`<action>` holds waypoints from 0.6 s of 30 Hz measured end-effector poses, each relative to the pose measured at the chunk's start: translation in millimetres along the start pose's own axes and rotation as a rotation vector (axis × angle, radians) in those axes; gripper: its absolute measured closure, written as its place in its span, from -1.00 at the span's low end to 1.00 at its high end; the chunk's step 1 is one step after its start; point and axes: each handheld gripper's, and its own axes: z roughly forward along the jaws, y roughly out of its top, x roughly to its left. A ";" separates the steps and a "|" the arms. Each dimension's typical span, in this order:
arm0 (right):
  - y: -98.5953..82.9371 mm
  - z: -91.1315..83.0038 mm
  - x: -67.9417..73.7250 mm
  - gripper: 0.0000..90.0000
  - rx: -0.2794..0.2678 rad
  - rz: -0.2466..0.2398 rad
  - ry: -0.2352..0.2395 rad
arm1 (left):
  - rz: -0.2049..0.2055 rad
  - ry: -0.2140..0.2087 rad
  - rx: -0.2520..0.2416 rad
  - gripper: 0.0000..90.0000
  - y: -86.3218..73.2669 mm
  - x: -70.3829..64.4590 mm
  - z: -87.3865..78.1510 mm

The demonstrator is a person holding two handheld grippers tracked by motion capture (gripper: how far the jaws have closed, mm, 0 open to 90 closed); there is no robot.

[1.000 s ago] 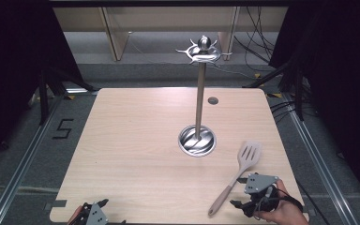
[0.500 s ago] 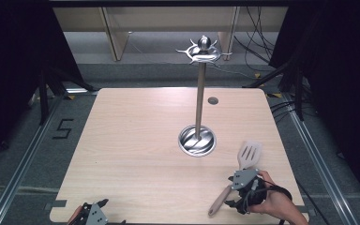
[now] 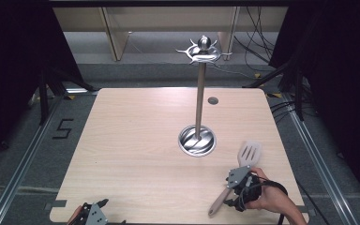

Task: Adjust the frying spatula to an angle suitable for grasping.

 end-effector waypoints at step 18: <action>9.7 10.8 -10.0 -0.44 0.074 0.030 0.039 | -0.013 -0.023 -0.007 -0.67 0.1 0.8 0.7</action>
